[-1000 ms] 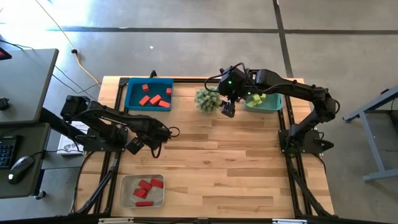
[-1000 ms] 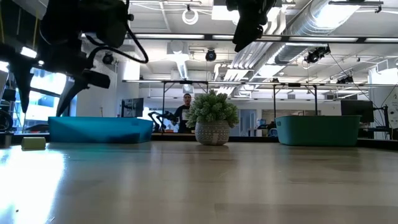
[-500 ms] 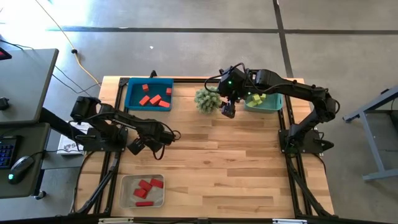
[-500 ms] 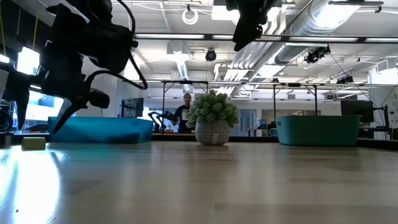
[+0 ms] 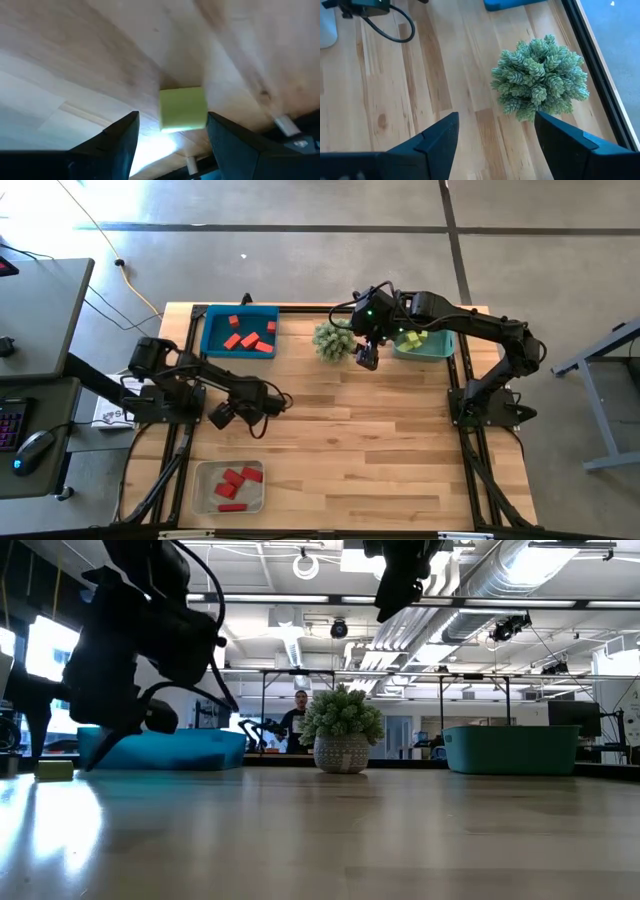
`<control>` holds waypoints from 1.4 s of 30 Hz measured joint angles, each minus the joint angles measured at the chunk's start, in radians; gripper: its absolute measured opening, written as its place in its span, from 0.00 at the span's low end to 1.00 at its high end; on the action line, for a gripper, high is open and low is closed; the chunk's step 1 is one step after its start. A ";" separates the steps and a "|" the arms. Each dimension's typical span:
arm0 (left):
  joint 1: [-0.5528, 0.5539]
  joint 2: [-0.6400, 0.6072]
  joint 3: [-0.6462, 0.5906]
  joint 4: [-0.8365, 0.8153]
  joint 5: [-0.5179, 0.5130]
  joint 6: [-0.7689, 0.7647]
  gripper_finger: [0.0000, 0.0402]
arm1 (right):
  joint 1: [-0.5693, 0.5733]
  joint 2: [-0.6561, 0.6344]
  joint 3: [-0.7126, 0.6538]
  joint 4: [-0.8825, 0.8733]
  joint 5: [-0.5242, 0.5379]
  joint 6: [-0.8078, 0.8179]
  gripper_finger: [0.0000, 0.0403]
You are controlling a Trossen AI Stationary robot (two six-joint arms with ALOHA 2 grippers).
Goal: Sort & place blocks by color
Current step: Put the light green block into the green bin
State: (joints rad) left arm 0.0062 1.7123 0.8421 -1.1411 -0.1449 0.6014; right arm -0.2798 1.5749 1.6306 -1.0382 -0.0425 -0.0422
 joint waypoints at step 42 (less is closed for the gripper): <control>0.070 -0.045 0.080 0.021 0.059 -0.254 0.25 | 0.000 0.000 0.000 0.023 0.001 0.046 0.61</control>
State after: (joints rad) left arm 0.0766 1.6673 0.9225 -1.1204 -0.0857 0.3471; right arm -0.2798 1.5749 1.6306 -1.0150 -0.0418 0.0037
